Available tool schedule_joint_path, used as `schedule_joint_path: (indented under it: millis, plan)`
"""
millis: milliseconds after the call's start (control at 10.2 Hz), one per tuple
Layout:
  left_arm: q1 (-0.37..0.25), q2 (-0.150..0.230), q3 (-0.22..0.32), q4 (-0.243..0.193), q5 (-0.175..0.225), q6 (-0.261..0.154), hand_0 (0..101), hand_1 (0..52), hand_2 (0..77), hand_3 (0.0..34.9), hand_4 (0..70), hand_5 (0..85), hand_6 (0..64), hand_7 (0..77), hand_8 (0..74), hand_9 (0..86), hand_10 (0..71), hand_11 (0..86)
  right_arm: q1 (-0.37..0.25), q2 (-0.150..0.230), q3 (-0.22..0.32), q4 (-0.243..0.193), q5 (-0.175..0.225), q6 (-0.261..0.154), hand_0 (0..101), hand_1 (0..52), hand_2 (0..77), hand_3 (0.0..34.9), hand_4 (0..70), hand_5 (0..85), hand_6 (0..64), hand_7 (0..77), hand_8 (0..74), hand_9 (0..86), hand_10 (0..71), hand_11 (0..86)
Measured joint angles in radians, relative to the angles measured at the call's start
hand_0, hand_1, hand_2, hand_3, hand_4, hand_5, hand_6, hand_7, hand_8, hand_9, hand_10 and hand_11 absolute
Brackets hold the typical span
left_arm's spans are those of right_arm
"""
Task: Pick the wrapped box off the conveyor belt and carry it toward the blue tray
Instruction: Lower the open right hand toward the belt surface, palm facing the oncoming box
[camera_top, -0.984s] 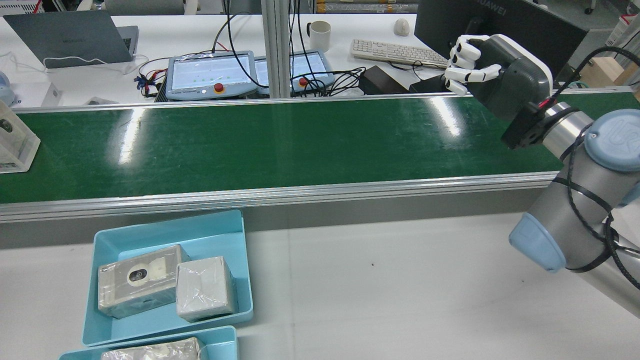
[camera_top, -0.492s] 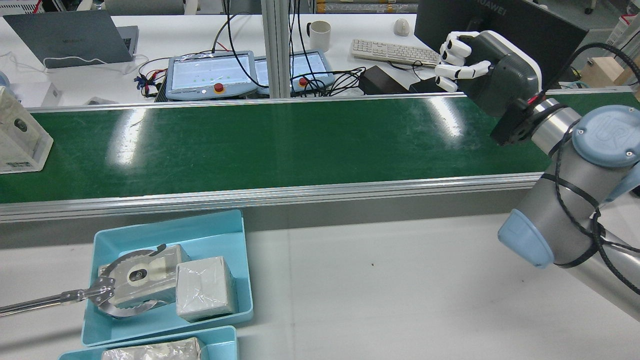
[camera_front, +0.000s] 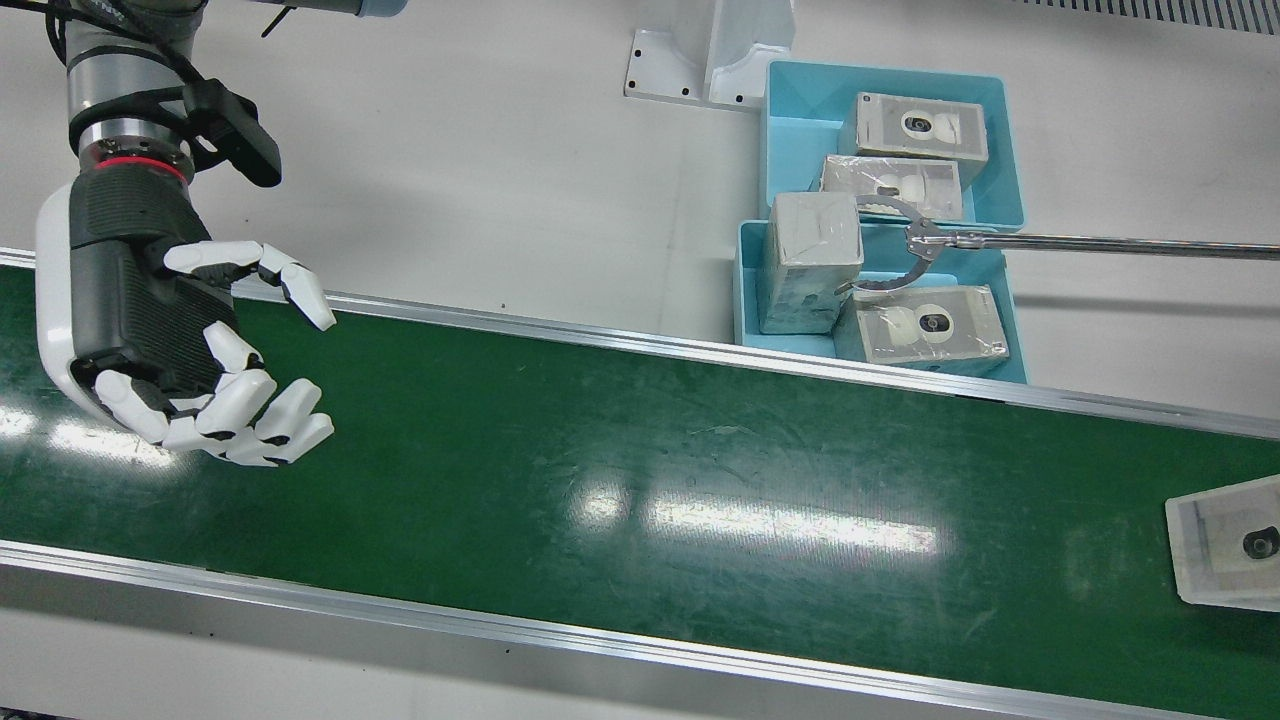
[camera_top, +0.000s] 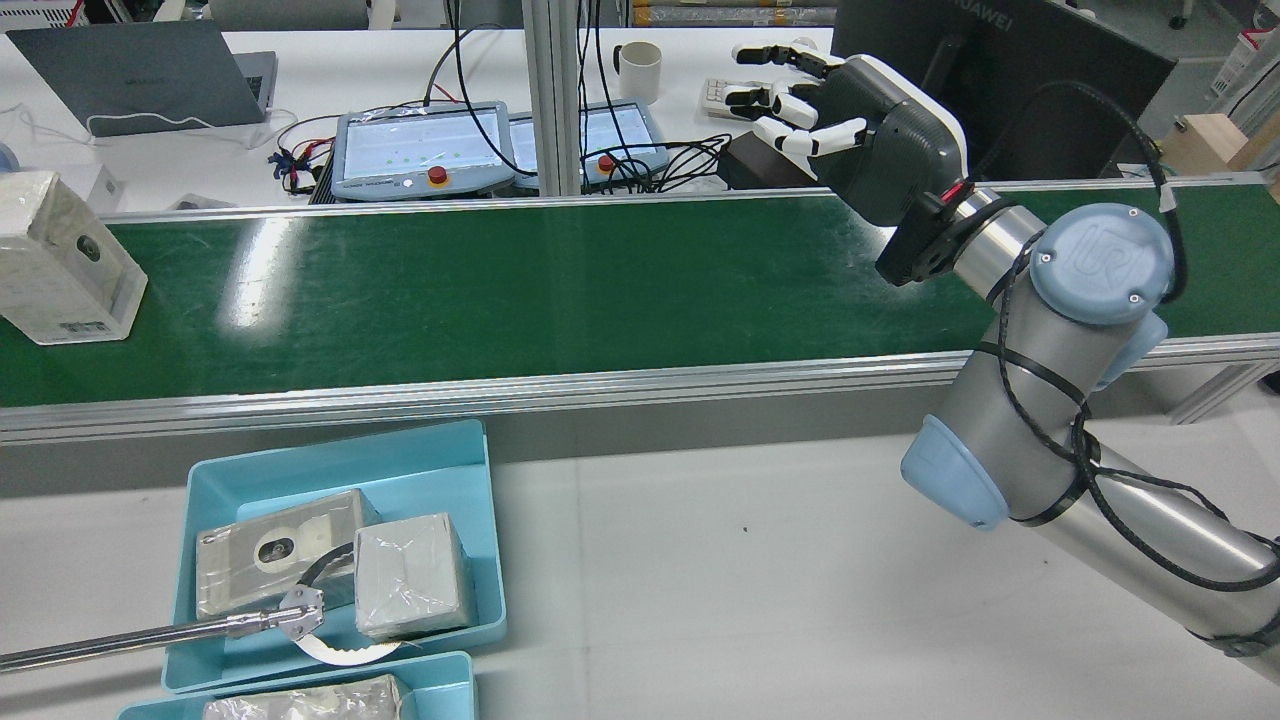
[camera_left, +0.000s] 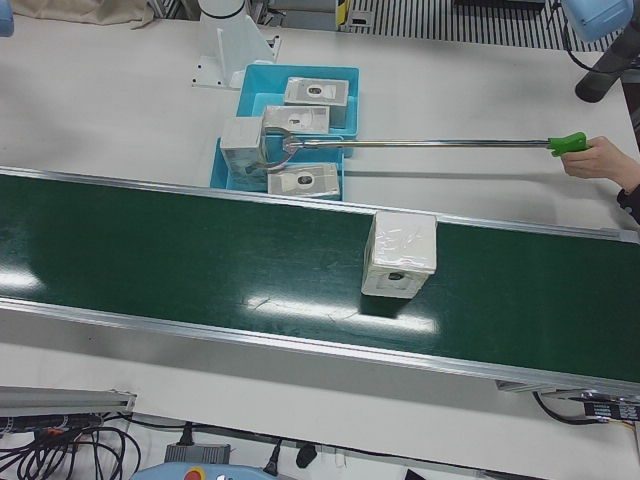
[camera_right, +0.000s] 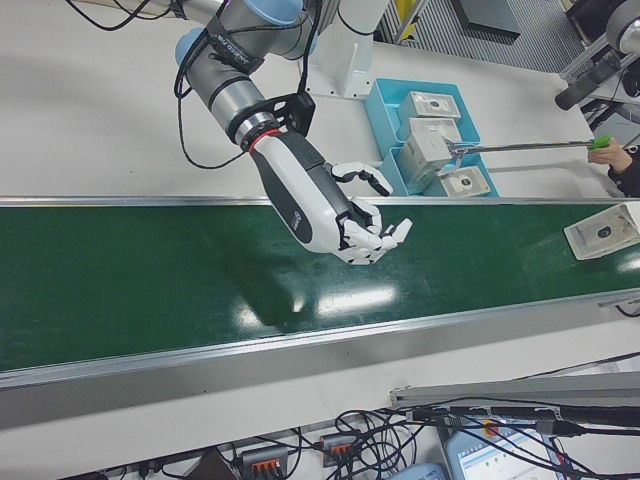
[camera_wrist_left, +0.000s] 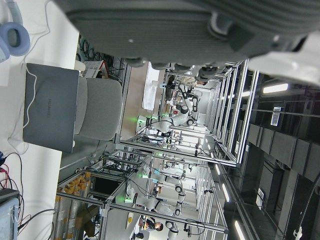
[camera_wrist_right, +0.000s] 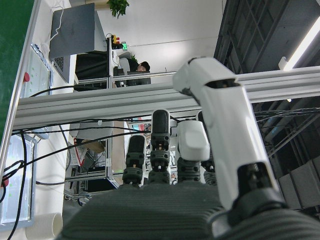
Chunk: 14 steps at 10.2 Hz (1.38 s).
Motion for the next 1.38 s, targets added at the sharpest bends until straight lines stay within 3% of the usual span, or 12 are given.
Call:
schedule_joint_path:
  millis: [98, 197, 295, 393, 492, 590, 689, 787, 984, 1180, 1377]
  plan:
    - [0.0, 0.0, 0.0, 0.0, 0.0, 0.0, 0, 0.0, 1.1, 0.0, 0.0, 1.1, 0.0, 0.5, 0.5, 0.0, 0.5, 0.0, -0.009, 0.001, -0.002, 0.009, -0.001, -0.001, 55, 28.4, 42.0, 0.5, 20.7, 26.2, 58.9, 67.1, 22.9, 29.5, 6.0, 25.1]
    - [0.0, 0.0, 0.0, 0.0, 0.0, 0.0, 0, 0.0, 1.1, 0.0, 0.0, 1.1, 0.0, 0.5, 0.5, 0.0, 0.5, 0.5, -0.018, 0.001, -0.008, 0.012, -0.002, -0.001, 55, 28.4, 47.5, 0.5, 18.5, 21.8, 51.3, 57.8, 10.9, 19.1, 3.8, 8.2]
    - [0.0, 0.0, 0.0, 0.0, 0.0, 0.0, 0, 0.0, 1.1, 0.0, 0.0, 1.1, 0.0, 0.5, 0.5, 0.0, 0.5, 0.0, -0.032, 0.0, -0.016, 0.015, -0.003, -0.002, 53, 24.0, 27.8, 0.6, 14.7, 24.5, 43.1, 48.0, 0.0, 9.3, 2.2, 5.4]
    - [0.0, 0.0, 0.0, 0.0, 0.0, 0.0, 0, 0.0, 1.1, 0.0, 0.0, 1.1, 0.0, 0.5, 0.5, 0.0, 0.5, 0.5, -0.047, -0.001, -0.021, 0.018, -0.003, -0.003, 53, 24.0, 27.8, 0.6, 13.6, 20.2, 35.5, 39.3, 1.1, 2.2, 0.0, 2.2]
    - [0.0, 0.0, 0.0, 0.0, 0.0, 0.0, 0, 0.0, 1.1, 0.0, 0.0, 1.1, 0.0, 0.5, 0.5, 0.0, 0.5, 0.0, -0.058, -0.002, -0.025, 0.023, -0.002, -0.006, 51, 19.6, 22.4, 0.4, 10.4, 15.3, 27.3, 31.6, 1.1, 1.6, 0.0, 2.2]
    - [0.0, 0.0, 0.0, 0.0, 0.0, 0.0, 0, 0.0, 1.1, 0.0, 0.0, 1.1, 0.0, 0.5, 0.5, 0.0, 0.0, 0.0, -0.065, -0.002, -0.03, 0.036, -0.001, -0.009, 51, 19.6, 22.4, 0.4, 10.4, 15.3, 27.3, 31.6, 1.1, 1.6, 0.0, 2.2]
    - [0.0, 0.0, 0.0, 0.0, 0.0, 0.0, 0, 0.0, 1.1, 0.0, 0.0, 1.1, 0.0, 0.5, 0.5, 0.0, 0.5, 0.0, -0.069, -0.003, -0.041, 0.057, 0.0, -0.01, 50, 20.2, 19.1, 0.5, 8.2, 13.6, 6.5, 11.4, 0.0, 1.6, 0.0, 1.6]
    - [0.0, 0.0, 0.0, 0.0, 0.0, 0.0, 0, 0.0, 1.1, 0.0, 0.0, 1.1, 0.0, 0.5, 0.5, 0.0, 0.5, 0.0, -0.07, -0.004, -0.061, 0.091, 0.0, -0.01, 50, 18.0, 18.0, 0.6, 9.3, 13.6, 4.9, 15.3, 0.0, 1.6, 0.0, 1.6]
    - [0.0, 0.0, 0.0, 0.0, 0.0, 0.0, 0, 0.0, 1.1, 0.0, 0.0, 1.1, 0.0, 0.5, 0.5, 0.0, 0.5, 0.0, -0.07, -0.006, -0.108, 0.177, -0.001, -0.008, 50, 18.0, 18.5, 0.6, 9.3, 13.6, 4.9, 15.3, 0.0, 3.8, 0.0, 1.6]
    - [0.0, 0.0, 0.0, 0.0, 0.0, 0.0, 0, 0.0, 1.1, 0.0, 0.0, 1.1, 0.0, 0.5, 0.5, 0.0, 0.0, 0.5, -0.069, -0.008, -0.123, 0.211, -0.002, -0.01, 50, 20.2, 20.2, 0.6, 9.3, 14.7, 5.5, 15.8, 0.0, 4.4, 1.1, 2.2]
    - [0.0, 0.0, 0.0, 0.0, 0.0, 0.0, 0, 0.0, 0.5, 0.0, 0.0, 1.1, 0.0, 0.5, 0.5, 0.0, 0.0, 0.0, -0.068, -0.009, -0.127, 0.215, -0.004, -0.014, 50, 20.2, 20.7, 0.6, 10.9, 16.4, 6.5, 17.5, 0.0, 3.8, 0.0, 2.2]
